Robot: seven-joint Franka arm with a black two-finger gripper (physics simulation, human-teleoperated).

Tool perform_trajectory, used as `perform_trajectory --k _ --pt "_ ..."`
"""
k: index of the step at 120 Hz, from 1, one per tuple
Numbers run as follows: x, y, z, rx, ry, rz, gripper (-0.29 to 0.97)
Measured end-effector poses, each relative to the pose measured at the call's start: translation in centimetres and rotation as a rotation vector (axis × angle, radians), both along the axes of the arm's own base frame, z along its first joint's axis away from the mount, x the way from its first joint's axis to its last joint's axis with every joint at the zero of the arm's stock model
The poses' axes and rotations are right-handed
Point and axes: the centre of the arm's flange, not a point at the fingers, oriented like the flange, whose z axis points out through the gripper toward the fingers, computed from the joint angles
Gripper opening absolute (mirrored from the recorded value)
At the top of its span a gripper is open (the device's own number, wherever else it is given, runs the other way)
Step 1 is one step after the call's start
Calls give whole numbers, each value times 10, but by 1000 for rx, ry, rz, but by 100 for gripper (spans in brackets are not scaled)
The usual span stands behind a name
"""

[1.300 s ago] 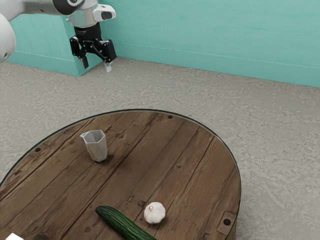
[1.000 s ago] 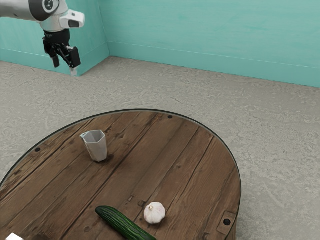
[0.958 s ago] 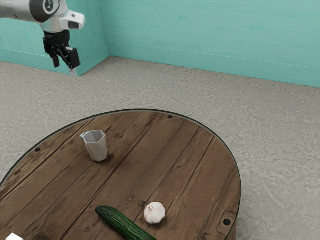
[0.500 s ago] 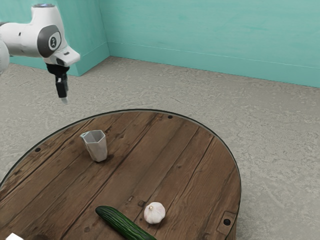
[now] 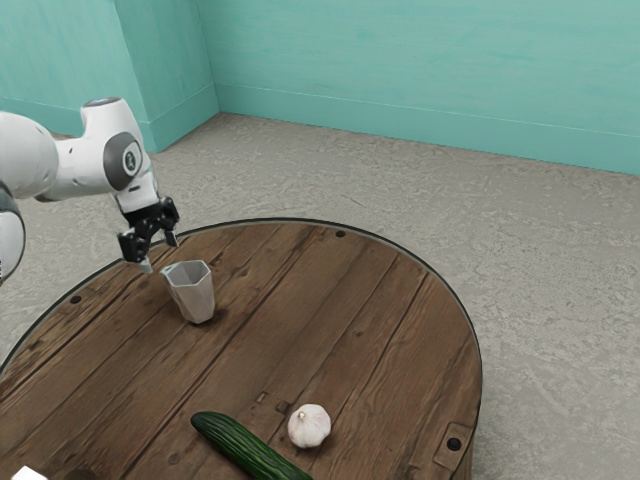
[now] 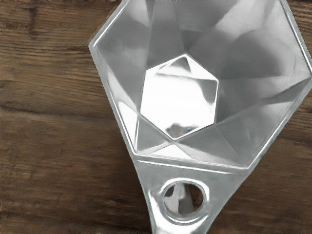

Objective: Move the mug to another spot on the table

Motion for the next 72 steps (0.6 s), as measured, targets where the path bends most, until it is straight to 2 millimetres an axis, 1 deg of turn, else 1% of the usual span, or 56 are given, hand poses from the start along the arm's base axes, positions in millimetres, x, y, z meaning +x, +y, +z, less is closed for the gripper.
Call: perform_trajectory --k 8,20,39,60,72 --pt "4 -4 -12 -2 -8 -52 66" --pt "5 0 -24 0 -17 -103 66" --pt "7 3 -49 4 -16 -171 66" --pt "10 3 -63 -25 -41 -200 65" --pt "11 3 -64 -47 -64 -204 58"
